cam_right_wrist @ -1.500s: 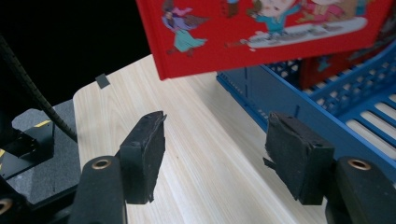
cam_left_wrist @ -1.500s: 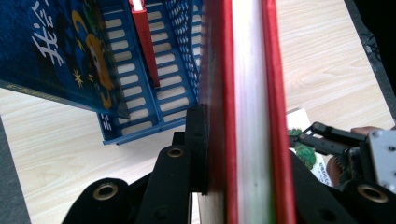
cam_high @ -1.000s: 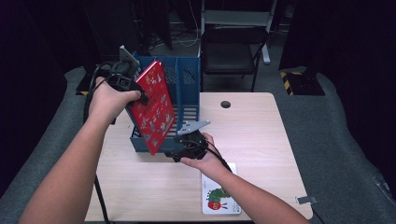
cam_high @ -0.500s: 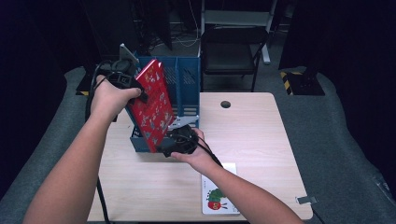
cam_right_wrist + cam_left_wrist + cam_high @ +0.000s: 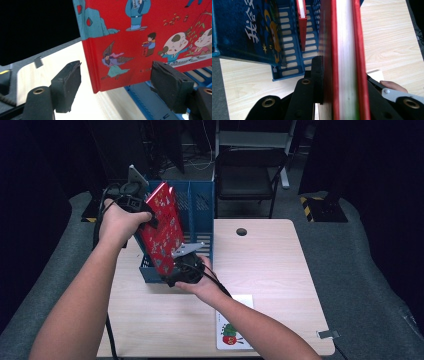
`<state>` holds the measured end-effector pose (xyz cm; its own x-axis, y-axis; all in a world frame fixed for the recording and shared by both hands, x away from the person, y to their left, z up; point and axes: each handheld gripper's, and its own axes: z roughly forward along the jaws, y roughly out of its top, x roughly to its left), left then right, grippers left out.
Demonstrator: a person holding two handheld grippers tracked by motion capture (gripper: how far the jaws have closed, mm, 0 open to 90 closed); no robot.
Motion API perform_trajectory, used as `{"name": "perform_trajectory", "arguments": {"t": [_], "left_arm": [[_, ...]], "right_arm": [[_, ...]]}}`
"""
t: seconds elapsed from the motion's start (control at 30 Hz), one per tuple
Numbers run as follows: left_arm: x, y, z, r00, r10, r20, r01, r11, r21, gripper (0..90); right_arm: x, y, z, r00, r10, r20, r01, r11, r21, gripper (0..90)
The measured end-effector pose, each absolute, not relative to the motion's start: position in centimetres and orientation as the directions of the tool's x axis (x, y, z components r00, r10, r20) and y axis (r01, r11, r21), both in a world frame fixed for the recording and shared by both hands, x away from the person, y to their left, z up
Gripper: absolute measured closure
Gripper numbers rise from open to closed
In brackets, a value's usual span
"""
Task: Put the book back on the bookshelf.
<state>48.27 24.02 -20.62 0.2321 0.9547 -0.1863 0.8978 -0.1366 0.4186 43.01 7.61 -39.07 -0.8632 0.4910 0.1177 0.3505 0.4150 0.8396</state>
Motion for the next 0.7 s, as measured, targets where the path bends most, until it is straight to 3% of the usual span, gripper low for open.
{"name": "perform_trajectory", "arguments": {"t": [0.4,0.7], "left_arm": [[48.8,24.1,-20.7,0.210,0.959,-0.189,0.901,-0.115,0.419,79.5],[49.0,24.5,-20.6,0.181,0.965,-0.190,0.903,-0.086,0.421,79.5]], "right_arm": [[44.0,8.4,-39.0,-0.846,0.519,0.122,0.368,0.403,0.838,26.5],[44.8,8.9,-38.7,-0.855,0.505,0.118,0.360,0.415,0.836,33.8]]}}
